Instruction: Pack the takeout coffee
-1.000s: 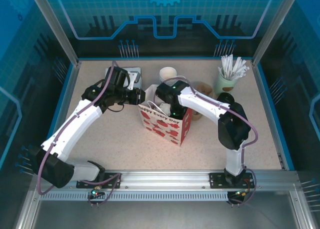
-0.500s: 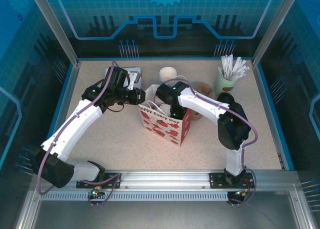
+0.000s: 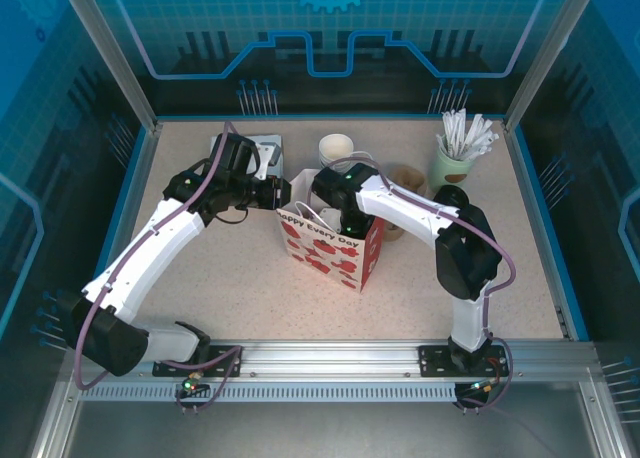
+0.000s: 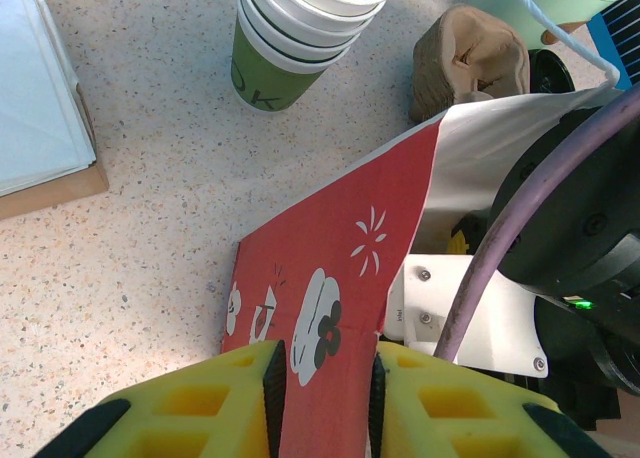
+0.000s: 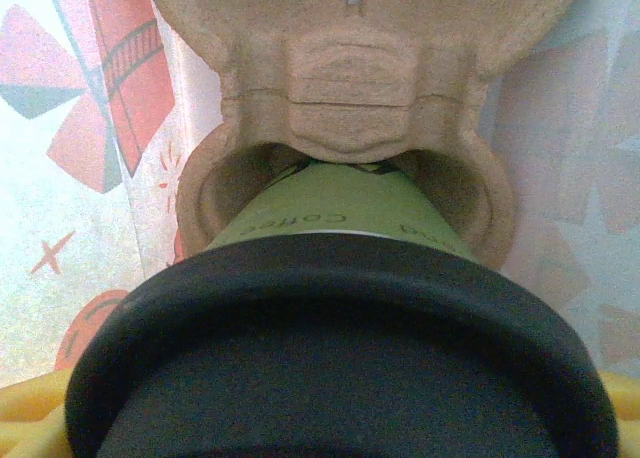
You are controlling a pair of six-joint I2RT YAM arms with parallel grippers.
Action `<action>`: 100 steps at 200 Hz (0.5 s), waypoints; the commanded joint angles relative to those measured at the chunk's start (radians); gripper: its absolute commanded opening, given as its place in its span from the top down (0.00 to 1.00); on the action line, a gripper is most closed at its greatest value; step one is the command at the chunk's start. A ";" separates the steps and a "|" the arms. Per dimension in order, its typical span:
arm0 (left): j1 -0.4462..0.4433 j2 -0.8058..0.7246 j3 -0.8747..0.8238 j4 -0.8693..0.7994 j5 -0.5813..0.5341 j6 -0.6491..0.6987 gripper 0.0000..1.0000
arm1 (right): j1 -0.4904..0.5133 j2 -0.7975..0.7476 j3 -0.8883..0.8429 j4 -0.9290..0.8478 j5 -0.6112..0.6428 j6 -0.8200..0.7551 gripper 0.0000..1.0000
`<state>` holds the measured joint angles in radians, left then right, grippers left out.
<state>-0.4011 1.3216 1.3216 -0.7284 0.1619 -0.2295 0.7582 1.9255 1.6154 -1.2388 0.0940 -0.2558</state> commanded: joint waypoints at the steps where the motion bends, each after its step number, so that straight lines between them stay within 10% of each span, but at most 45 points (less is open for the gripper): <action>1: 0.008 0.005 0.012 0.003 0.018 0.015 0.70 | 0.000 0.019 -0.042 -0.011 -0.062 -0.031 0.25; 100: 0.008 0.009 -0.002 0.009 0.021 0.010 0.70 | -0.002 0.022 -0.069 0.047 -0.066 -0.029 0.26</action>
<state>-0.4011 1.3235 1.3212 -0.7284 0.1623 -0.2295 0.7582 1.9198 1.5925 -1.2129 0.0937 -0.2558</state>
